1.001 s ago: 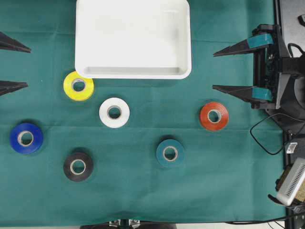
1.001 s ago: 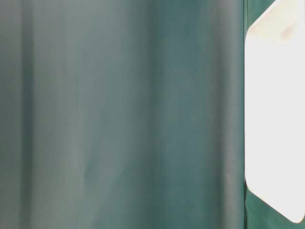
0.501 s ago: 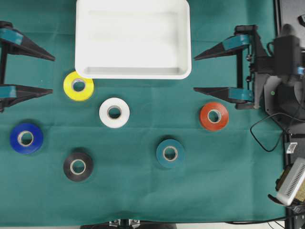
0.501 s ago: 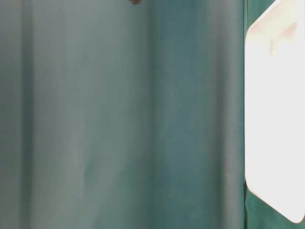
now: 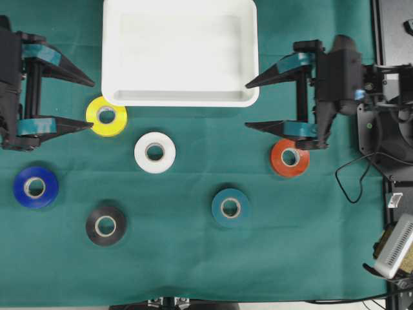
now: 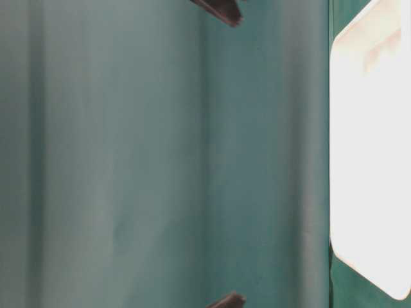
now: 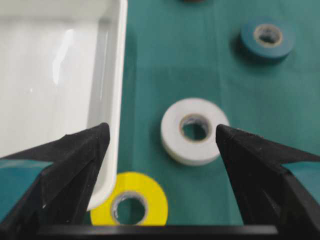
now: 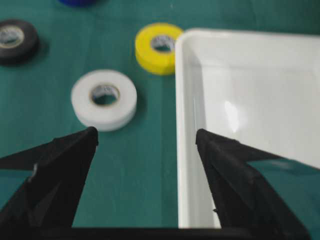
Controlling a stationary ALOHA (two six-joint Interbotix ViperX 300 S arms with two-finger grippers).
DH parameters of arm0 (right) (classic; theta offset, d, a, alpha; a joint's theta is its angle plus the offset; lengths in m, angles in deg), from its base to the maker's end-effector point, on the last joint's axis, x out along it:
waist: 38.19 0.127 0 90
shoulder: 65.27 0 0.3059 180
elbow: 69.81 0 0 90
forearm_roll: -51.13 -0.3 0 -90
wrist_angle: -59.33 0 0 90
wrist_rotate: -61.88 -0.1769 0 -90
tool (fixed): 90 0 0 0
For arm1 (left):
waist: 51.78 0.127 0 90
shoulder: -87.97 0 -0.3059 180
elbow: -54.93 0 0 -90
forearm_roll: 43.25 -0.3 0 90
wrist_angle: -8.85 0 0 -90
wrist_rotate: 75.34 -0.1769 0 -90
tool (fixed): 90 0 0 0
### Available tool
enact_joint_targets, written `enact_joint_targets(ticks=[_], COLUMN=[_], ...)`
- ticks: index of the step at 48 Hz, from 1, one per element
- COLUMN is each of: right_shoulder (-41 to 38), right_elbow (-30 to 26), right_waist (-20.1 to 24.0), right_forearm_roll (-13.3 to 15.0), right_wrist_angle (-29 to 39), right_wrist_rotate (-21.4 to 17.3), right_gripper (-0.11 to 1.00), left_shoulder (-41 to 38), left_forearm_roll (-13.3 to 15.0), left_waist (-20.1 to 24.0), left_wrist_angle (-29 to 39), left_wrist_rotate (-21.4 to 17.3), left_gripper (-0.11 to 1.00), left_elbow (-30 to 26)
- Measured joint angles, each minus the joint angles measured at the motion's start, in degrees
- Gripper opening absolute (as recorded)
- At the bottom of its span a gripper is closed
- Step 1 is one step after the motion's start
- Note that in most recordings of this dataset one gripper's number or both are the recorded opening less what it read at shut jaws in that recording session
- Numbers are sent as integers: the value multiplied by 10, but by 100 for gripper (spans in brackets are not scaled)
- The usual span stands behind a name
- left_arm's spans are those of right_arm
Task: Put the tape alternately from left to right into the white case.
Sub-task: 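Move the right gripper over the teal tape roll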
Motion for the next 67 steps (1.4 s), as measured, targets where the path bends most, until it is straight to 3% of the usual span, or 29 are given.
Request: enact_joint_targets(ticks=[24, 67], right_shoulder=[-136, -142], right_elbow=[-54, -62], right_waist=[-7, 7], right_forearm_roll=[1, 1], right_wrist_angle=[29, 46], right_wrist_rotate=[0, -1], right_gripper=[85, 85], left_shoulder=[-85, -88], left_forearm_roll=[0, 0], left_waist=[11, 12], left_wrist_angle=[39, 44], left_wrist_rotate=[0, 0], left_gripper=[76, 75], left_elbow=[-30, -31])
